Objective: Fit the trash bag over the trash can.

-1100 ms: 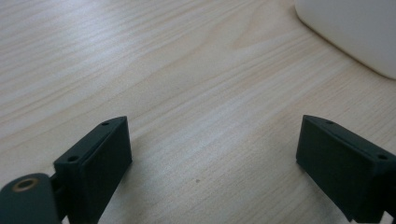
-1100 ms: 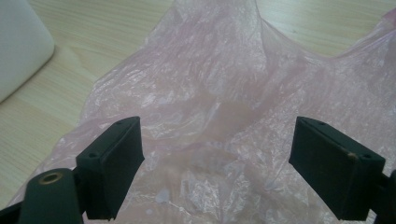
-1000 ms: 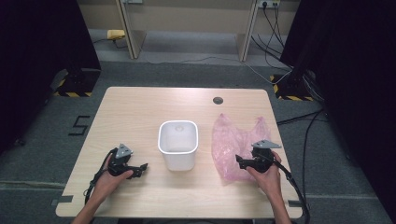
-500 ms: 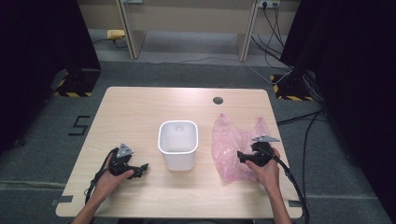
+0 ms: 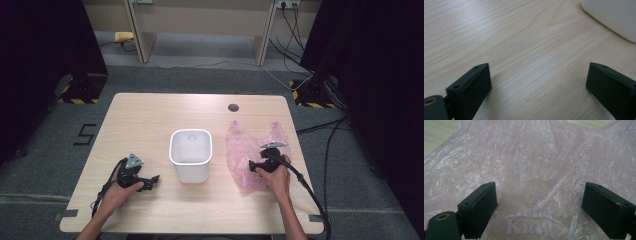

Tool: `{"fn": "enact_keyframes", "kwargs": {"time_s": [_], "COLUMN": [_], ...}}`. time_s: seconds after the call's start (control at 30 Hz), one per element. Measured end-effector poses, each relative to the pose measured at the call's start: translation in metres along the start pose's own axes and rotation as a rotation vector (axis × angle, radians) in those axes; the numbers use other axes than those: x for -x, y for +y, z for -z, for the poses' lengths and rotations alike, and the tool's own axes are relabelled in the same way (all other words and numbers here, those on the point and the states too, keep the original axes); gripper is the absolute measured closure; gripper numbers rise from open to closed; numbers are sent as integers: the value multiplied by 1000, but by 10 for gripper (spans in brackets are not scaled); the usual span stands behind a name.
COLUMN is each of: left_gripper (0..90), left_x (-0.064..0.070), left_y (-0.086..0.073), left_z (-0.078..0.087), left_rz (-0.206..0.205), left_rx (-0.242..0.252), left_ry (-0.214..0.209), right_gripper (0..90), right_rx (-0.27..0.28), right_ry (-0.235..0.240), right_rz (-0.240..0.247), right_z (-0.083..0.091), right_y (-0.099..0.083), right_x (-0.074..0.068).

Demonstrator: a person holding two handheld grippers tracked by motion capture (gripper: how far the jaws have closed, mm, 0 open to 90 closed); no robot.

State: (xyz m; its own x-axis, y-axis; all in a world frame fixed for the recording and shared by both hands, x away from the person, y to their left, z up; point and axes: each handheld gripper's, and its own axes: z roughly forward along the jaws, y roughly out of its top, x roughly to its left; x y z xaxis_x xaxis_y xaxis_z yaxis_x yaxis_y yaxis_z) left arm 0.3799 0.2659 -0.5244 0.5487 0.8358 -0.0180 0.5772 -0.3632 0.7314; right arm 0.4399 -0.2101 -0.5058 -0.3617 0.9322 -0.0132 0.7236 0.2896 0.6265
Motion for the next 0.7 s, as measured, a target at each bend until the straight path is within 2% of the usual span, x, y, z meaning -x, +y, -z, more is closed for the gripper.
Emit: {"fn": "enact_keyframes", "kwargs": {"time_s": [0.07,0.1,0.17,0.27,0.4,0.47,0.57,0.7], "left_gripper": [52,52,53,53,53,53,53,63], "left_x": [0,0,0,0,0,0,0,1], "left_y": [0,0,0,0,0,0,0,1], "left_z": [0,0,0,0,0,0,0,0], "left_rz": [0,0,-1,-1,-2,-2,-3,5], "left_rx": [0,0,0,0,0,0,0,1], "left_ry": [0,-1,-2,-2,-3,-4,-5,-4], "right_gripper": [170,228,429,627,826,877,894,895], "right_rx": [7,17,52,76,104,120,138,217], "right_ry": [4,10,30,51,97,113,128,140], "right_rz": [5,11,29,45,48,39,25,4], "right_z": [1,2,4,5,5,4,4,13], "right_y": [-1,-2,-3,-5,-8,-9,-10,-6], "right_x": [0,0,0,-1,-3,-5,-5,-6]}}
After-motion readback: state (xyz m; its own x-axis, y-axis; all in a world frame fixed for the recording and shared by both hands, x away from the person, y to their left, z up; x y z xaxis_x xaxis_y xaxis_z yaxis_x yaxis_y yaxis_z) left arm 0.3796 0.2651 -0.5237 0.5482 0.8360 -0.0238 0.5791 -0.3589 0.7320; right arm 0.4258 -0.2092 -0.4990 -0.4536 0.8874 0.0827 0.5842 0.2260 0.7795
